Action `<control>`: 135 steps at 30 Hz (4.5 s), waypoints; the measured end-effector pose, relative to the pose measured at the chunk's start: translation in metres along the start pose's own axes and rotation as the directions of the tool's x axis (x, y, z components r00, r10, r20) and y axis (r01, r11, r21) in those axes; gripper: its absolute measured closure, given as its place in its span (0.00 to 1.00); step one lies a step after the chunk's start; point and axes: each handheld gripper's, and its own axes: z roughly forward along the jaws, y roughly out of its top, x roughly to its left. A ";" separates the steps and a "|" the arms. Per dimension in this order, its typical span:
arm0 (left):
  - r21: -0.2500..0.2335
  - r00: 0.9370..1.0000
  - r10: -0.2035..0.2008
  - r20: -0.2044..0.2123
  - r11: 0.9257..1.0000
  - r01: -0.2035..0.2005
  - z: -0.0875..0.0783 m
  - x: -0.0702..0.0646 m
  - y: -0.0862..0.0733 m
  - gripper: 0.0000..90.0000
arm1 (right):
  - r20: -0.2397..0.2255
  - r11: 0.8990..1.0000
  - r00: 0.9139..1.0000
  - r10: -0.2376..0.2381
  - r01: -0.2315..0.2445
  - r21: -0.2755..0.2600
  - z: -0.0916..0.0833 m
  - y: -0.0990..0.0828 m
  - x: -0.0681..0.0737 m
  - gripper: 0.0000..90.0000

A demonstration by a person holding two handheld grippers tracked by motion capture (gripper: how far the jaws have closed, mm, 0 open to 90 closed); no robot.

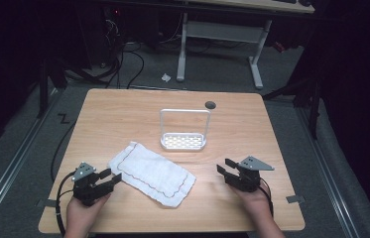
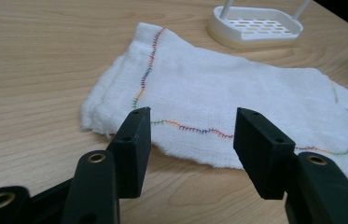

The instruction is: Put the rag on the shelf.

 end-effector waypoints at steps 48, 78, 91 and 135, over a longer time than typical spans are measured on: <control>0.116 0.990 0.018 0.143 0.993 -0.034 0.046 -0.061 0.003 0.79 | -0.122 0.978 0.987 -0.105 0.124 0.166 0.075 0.037 0.075 0.84; 0.117 0.988 0.092 0.127 0.987 -0.107 0.042 -0.065 -0.004 0.94 | -0.220 0.964 0.963 -0.154 0.195 0.181 0.029 0.002 0.105 0.96; 0.175 0.988 0.098 0.123 0.977 -0.118 0.053 -0.057 -0.005 0.95 | -0.228 0.927 0.954 -0.192 0.253 0.278 0.114 0.034 0.112 0.99; 0.225 0.972 0.221 0.075 0.946 -0.232 0.108 -0.088 0.026 0.40 | -0.096 0.981 0.983 -0.159 0.168 0.098 -0.004 -0.015 0.072 0.62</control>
